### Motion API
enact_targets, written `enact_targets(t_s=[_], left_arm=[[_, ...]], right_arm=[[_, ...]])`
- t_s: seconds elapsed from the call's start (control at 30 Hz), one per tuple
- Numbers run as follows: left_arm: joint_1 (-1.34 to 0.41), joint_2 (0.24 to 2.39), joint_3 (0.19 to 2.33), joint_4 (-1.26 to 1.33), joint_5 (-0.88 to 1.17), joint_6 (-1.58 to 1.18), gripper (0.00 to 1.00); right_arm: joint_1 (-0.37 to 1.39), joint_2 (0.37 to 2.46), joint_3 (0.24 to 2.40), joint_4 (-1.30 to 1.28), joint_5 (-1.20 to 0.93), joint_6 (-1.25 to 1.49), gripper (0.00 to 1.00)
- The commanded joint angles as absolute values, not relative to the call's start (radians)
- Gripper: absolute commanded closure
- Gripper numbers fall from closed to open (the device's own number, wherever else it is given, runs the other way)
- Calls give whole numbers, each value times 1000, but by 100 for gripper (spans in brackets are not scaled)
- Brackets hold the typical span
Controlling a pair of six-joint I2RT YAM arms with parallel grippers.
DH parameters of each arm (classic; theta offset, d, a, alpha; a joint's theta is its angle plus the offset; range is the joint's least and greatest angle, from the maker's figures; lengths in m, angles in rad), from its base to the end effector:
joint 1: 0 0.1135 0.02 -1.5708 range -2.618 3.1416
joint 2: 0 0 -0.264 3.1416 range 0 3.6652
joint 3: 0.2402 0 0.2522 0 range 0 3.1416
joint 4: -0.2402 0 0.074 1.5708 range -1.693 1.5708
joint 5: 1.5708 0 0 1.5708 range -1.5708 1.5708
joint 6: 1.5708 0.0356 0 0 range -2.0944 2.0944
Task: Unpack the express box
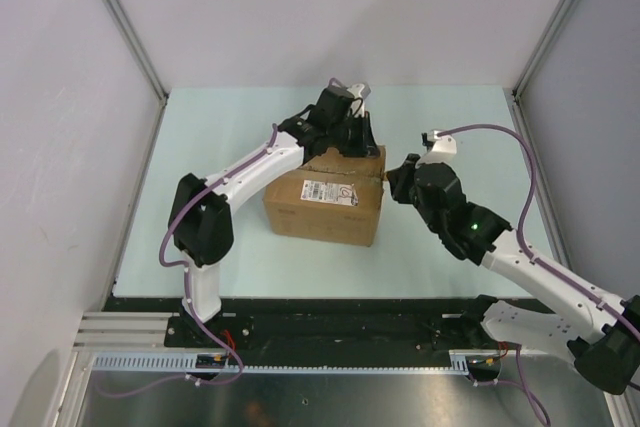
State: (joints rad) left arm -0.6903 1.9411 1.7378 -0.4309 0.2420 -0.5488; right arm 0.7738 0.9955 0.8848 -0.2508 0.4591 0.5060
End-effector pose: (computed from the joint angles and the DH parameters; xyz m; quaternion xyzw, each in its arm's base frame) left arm 0.3454 -0.2963 0.3046 0.1170 0.8797 -0.3479 0.3022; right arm 0.1723 0.1463 0.3301 0.0212 0.8112 0.1804 0.5558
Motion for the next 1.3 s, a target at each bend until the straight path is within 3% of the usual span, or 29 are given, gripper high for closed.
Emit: enact_targets(t_s=[0.0, 0.8, 1.1, 1.27], left_arm=[[-669, 2002, 1698, -581, 71, -526, 84], [-672, 2008, 1695, -586, 8, -554, 85], [-669, 1993, 1718, -588, 21, -546, 85], [-670, 1977, 1778, -587, 44, -535, 79]], right_arm=[[828, 945, 877, -402, 377, 566, 100], [1057, 939, 896, -524, 643, 798, 100], [1074, 787, 905, -640, 748, 810, 100], [1048, 759, 934, -623, 801, 749, 100]])
